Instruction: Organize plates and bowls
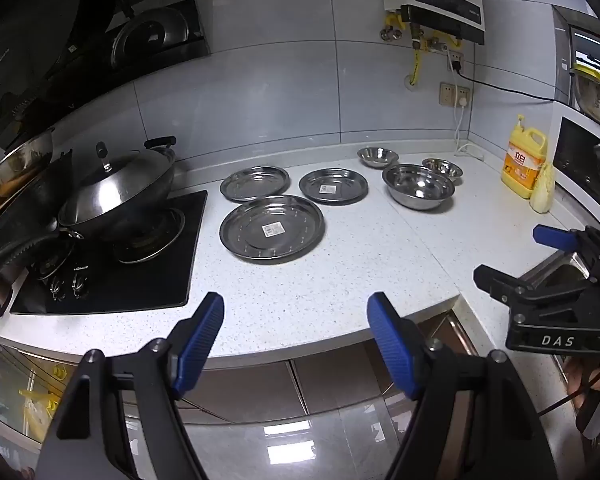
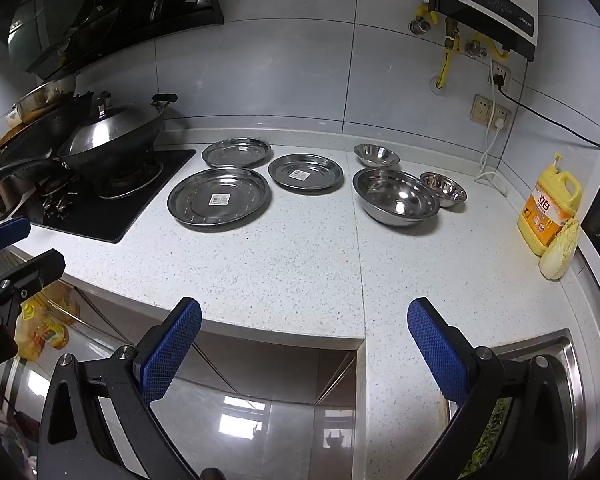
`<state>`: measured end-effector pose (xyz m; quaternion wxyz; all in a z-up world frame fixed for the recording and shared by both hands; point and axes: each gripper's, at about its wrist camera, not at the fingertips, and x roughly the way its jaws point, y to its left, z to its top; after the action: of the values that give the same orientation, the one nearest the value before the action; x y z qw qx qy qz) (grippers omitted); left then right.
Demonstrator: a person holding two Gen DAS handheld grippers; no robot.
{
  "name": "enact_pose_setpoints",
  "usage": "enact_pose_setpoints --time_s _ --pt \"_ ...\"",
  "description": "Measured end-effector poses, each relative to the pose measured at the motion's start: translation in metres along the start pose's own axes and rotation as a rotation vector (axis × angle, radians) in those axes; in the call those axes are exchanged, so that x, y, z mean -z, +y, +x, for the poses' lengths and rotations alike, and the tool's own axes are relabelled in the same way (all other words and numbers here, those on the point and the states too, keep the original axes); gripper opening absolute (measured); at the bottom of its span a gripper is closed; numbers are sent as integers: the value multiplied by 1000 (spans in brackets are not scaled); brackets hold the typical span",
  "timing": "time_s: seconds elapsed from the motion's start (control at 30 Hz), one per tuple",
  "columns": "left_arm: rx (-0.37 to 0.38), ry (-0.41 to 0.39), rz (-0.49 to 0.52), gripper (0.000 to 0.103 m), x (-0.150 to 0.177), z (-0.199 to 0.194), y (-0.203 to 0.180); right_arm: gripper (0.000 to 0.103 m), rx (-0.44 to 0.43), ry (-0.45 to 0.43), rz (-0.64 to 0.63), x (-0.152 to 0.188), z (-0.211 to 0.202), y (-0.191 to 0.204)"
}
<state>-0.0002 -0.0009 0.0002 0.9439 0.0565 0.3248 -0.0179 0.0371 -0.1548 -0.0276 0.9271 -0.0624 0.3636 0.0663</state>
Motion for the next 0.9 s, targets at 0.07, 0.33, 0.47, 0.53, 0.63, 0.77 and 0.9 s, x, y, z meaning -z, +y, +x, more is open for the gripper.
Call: enact_pose_setpoints --time_s 0.07,0.33,0.47,0.53,0.63,0.77,0.9 --pt "0 4 -3 73 0 0 -1 102 -3 -2 3 0 0 0" --pt "10 7 -11 73 -2 -3 -7 102 -5 -2 5 -1 0 -1" --pt "11 11 -17 73 -2 3 -6 102 -7 -3 3 -2 0 -2" --pt "12 15 -16 73 -2 4 -6 102 -5 -2 4 -3 1 -2" --pt "11 17 -15 73 -3 6 -6 102 -6 -2 5 -4 1 -3" --pt "14 14 -16 73 -2 6 -5 102 -7 -1 4 -5 -2 -2" --pt "17 16 -18 73 -2 7 -5 102 -9 0 4 -6 4 -3"
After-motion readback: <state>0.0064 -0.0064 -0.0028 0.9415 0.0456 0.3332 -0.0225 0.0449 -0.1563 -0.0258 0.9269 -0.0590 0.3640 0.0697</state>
